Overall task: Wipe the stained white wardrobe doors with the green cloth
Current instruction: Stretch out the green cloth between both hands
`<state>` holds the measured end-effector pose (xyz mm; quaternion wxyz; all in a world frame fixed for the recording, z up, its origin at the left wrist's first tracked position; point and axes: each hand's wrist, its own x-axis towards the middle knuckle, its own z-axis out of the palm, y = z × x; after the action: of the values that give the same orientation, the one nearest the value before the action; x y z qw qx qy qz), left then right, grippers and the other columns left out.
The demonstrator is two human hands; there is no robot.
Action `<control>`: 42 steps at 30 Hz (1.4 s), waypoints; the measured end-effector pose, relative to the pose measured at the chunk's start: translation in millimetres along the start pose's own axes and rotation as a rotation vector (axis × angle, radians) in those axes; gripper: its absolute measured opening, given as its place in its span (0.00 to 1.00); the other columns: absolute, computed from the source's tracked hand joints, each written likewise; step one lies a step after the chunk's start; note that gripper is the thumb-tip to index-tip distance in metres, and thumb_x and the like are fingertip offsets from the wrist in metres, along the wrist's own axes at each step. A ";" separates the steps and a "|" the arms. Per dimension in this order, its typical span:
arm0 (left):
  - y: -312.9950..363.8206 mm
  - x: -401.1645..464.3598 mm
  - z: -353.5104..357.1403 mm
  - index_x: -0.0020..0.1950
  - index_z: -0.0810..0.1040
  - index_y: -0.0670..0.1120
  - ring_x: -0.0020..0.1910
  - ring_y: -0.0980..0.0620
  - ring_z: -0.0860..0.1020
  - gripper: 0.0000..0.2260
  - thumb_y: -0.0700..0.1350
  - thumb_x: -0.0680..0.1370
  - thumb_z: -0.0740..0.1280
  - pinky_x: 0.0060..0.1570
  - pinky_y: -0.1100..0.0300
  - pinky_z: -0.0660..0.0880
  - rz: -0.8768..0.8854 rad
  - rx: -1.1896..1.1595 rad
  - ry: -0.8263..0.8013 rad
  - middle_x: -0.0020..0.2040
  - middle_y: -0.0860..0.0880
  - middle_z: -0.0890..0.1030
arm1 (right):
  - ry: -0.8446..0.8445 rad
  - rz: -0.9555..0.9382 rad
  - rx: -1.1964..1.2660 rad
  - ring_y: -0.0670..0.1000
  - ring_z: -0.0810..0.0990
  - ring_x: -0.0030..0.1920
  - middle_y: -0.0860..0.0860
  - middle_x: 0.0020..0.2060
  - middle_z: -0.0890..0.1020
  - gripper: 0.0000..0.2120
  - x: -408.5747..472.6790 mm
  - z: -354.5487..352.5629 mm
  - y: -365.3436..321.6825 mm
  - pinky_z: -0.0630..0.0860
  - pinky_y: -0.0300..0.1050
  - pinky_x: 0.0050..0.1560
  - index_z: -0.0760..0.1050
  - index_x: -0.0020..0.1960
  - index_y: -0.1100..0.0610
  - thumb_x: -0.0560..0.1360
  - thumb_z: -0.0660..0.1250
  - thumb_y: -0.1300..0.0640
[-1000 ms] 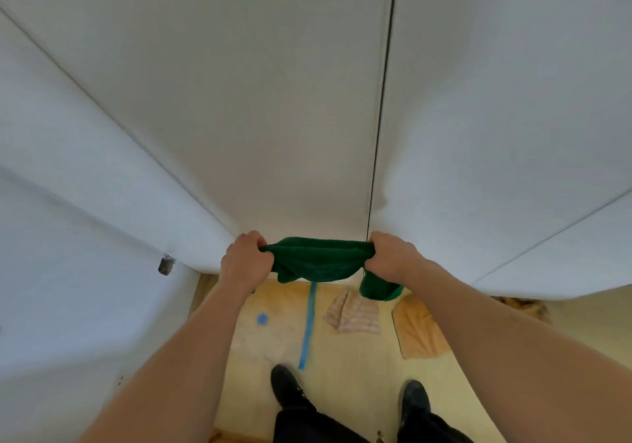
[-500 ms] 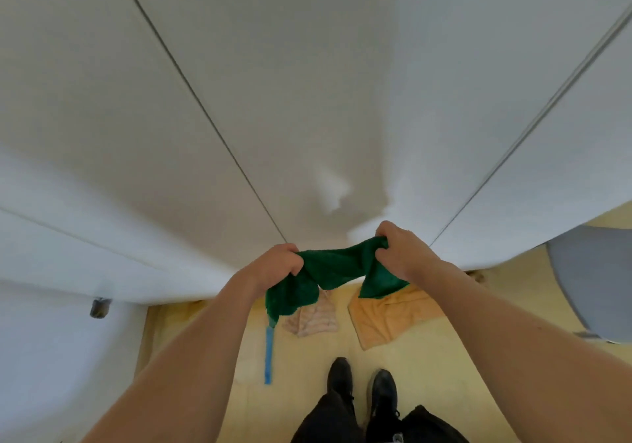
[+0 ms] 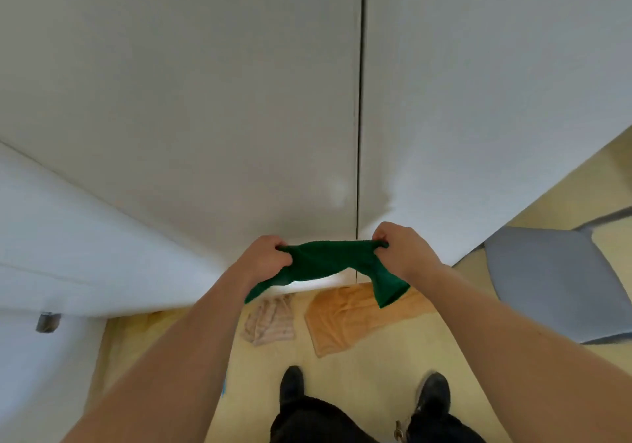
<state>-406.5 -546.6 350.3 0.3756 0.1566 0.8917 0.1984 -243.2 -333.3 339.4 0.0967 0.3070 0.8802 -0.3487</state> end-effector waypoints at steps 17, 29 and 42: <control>192.9 16.4 175.1 0.54 0.74 0.45 0.42 0.48 0.81 0.05 0.41 0.79 0.67 0.30 0.58 0.78 -0.070 -0.101 -0.051 0.48 0.45 0.79 | 0.043 0.226 0.120 0.52 0.76 0.46 0.52 0.46 0.78 0.09 -15.7 -124.6 198.5 0.74 0.46 0.43 0.75 0.51 0.56 0.75 0.60 0.65; 323.2 12.1 284.2 0.57 0.76 0.42 0.43 0.45 0.83 0.07 0.40 0.79 0.68 0.39 0.51 0.84 -0.222 -0.421 -0.060 0.50 0.40 0.81 | -0.152 0.297 0.115 0.55 0.77 0.49 0.54 0.47 0.78 0.09 5.2 -212.2 330.9 0.73 0.44 0.40 0.75 0.55 0.57 0.76 0.62 0.64; 412.3 62.2 419.0 0.60 0.76 0.41 0.48 0.41 0.85 0.09 0.41 0.81 0.67 0.46 0.47 0.84 -0.267 -0.616 -0.302 0.55 0.38 0.82 | -0.170 0.472 0.138 0.56 0.78 0.40 0.55 0.36 0.76 0.09 52.1 -250.0 459.7 0.80 0.51 0.47 0.78 0.52 0.65 0.75 0.62 0.66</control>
<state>-87.7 -61.3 239.0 0.5549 -0.0539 0.7373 0.3815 6.0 121.0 249.0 0.2279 0.4795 0.7471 -0.4001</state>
